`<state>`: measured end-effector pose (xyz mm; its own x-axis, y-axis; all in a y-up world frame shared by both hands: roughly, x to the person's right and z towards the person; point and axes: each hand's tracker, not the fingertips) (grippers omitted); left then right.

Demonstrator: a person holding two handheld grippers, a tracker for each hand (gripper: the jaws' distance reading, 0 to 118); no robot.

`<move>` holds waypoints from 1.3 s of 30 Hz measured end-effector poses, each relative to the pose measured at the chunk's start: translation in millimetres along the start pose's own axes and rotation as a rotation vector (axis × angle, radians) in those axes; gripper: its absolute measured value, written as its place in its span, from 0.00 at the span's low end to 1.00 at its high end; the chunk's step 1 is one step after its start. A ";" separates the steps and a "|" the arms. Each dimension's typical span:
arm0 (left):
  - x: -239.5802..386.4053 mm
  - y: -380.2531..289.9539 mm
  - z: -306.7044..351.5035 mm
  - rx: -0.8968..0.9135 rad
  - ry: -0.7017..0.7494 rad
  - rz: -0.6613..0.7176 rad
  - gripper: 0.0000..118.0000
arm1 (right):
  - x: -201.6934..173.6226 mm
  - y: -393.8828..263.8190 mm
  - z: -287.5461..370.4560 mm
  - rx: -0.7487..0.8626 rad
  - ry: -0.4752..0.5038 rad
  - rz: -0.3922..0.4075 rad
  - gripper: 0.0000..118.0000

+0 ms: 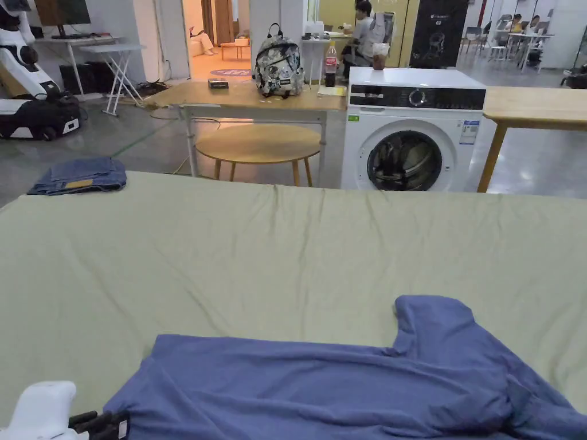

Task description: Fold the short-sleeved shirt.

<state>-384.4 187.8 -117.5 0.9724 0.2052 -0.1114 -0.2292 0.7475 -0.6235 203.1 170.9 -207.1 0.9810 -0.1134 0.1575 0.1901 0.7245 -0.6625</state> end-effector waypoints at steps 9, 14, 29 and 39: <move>9.6 -91.7 48.8 -0.040 0.021 -0.014 0.07 | 32.3 -93.9 56.0 -0.067 -0.013 -0.078 0.16; 17.2 -88.7 66.3 0.072 0.062 -0.025 0.71 | 45.0 -100.9 63.2 -0.027 -0.059 -0.050 0.56; 110.8 -10.2 162.3 0.525 -0.026 -0.125 0.46 | -44.7 -23.2 154.6 0.376 0.285 0.225 0.23; 87.8 13.5 122.7 0.355 0.003 -0.095 0.00 | -58.9 -26.2 121.7 0.291 0.284 0.229 0.00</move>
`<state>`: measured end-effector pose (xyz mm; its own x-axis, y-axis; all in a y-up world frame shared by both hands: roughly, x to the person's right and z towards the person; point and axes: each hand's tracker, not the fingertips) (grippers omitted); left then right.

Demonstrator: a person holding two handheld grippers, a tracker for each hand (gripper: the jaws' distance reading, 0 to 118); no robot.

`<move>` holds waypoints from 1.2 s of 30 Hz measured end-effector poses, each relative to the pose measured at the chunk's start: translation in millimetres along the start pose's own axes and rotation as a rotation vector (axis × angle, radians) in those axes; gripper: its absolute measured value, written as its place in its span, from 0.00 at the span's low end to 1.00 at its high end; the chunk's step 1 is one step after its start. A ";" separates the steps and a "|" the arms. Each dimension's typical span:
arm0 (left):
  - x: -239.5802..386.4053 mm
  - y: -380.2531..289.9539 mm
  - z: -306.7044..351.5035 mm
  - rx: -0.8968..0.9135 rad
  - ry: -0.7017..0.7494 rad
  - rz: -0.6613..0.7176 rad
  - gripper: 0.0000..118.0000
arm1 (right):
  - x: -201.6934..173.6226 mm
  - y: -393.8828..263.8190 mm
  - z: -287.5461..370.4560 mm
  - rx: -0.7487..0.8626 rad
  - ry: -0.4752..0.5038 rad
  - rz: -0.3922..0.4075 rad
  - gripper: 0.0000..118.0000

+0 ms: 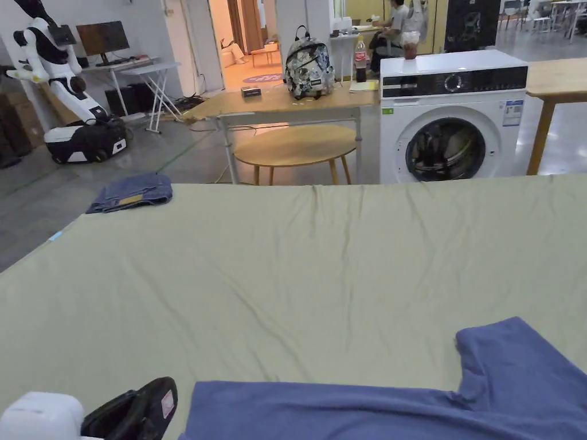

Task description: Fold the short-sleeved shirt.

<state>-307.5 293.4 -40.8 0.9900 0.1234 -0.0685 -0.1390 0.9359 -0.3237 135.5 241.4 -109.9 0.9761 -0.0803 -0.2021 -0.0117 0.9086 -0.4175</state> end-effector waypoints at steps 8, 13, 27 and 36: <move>-73.7 -6.6 -168.8 -0.331 -0.026 0.150 0.14 | 28.9 -17.9 -8.1 -0.053 -0.009 -0.059 0.00; -96.1 -27.7 -262.3 -0.542 0.023 0.138 0.65 | 50.0 -30.8 -9.7 -0.096 -0.041 -0.097 0.00; -77.4 -61.9 -308.6 -0.708 0.101 0.035 0.00 | 84.0 -22.5 -43.2 -0.178 -0.066 -0.136 0.00; -85.3 -64.6 -314.5 -0.742 0.125 0.092 0.00 | 142.0 46.0 -246.5 -0.587 -0.103 -0.056 0.76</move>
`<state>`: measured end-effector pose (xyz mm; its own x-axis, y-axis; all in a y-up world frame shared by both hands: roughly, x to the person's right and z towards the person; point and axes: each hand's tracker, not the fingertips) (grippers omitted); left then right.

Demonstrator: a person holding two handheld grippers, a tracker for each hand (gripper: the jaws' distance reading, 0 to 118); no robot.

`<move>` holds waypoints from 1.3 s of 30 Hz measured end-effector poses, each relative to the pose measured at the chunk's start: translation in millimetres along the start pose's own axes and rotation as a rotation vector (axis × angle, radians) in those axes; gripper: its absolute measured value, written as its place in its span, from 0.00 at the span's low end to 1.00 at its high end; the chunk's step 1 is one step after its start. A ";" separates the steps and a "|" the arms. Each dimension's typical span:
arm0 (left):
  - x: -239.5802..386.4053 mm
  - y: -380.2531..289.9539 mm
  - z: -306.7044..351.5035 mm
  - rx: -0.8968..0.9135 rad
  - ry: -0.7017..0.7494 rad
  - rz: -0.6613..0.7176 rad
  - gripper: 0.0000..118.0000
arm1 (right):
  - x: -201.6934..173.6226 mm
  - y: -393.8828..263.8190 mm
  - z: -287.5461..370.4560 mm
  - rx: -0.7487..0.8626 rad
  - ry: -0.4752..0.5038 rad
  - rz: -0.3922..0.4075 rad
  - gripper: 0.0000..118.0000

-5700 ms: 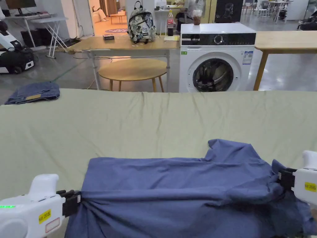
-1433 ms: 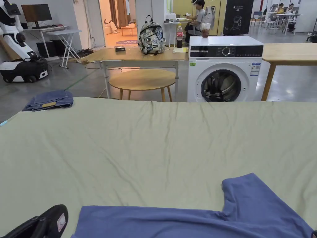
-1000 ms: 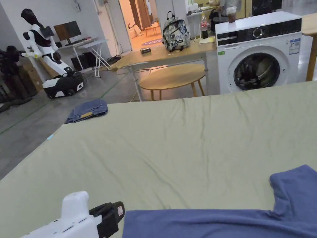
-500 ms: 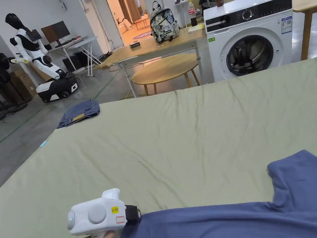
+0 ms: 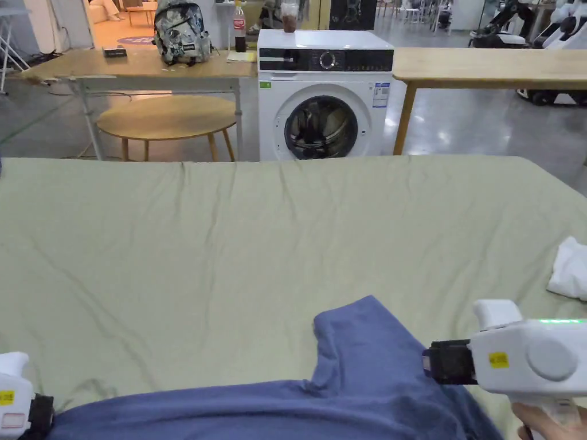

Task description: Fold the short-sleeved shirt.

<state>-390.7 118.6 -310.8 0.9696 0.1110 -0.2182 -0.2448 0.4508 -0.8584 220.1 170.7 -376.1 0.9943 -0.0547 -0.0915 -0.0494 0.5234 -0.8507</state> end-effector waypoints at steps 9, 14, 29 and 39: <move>5.3 -11.0 12.1 0.033 -0.023 0.002 0.00 | -11.7 -0.8 -36.5 -0.101 -0.062 0.036 0.05; -0.2 -34.0 77.4 0.239 -0.095 -0.040 0.00 | -8.5 -16.6 18.2 0.056 -0.014 0.014 0.01; -48.6 -232.6 166.7 0.259 -0.126 -0.049 0.00 | -5.1 -224.9 150.8 0.173 -0.023 -0.017 0.01; -45.6 -247.7 165.9 0.351 -0.115 -0.069 0.27 | -8.4 -252.0 125.2 0.144 -0.065 -0.088 0.28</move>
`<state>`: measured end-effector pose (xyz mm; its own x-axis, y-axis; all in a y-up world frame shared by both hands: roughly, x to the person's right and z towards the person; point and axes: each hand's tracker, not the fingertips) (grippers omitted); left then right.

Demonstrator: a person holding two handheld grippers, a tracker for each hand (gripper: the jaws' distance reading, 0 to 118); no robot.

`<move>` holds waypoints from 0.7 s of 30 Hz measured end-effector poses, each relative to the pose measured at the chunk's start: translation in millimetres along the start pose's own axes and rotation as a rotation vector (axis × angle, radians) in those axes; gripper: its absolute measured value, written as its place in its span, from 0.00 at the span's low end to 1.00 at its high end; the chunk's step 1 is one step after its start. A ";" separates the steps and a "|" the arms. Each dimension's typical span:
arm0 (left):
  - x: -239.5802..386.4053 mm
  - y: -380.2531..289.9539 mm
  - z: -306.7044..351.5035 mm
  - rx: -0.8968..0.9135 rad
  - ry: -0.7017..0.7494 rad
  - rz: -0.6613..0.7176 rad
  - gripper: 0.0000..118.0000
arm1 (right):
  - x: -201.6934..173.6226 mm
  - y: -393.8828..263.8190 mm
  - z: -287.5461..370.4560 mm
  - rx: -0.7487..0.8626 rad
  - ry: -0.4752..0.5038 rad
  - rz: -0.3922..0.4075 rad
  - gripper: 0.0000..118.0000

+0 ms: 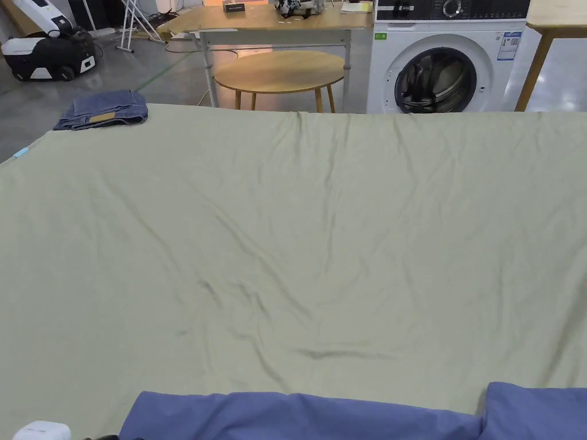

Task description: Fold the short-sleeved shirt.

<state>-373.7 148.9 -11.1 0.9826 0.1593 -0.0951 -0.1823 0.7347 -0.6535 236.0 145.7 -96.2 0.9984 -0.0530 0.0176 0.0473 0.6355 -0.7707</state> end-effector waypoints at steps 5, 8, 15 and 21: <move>26.3 29.8 59.6 0.225 0.001 0.012 0.60 | -2.2 7.6 57.4 0.244 -0.034 -0.010 0.64; 54.4 48.1 96.8 0.394 -0.013 -0.046 0.60 | -22.4 27.8 94.4 0.411 -0.010 0.039 0.64; 96.9 73.2 114.4 0.520 0.046 -0.060 0.52 | -62.2 53.9 102.4 0.521 0.180 0.095 0.47; 113.8 78.6 107.8 0.497 0.069 -0.142 0.00 | -98.8 53.3 80.9 0.491 0.202 0.163 0.00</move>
<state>-279.9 295.8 7.7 0.9958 0.0036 -0.0915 -0.0246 0.9728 -0.2302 142.2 247.1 -87.5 0.9708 -0.0396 -0.2368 -0.0512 0.9296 -0.3651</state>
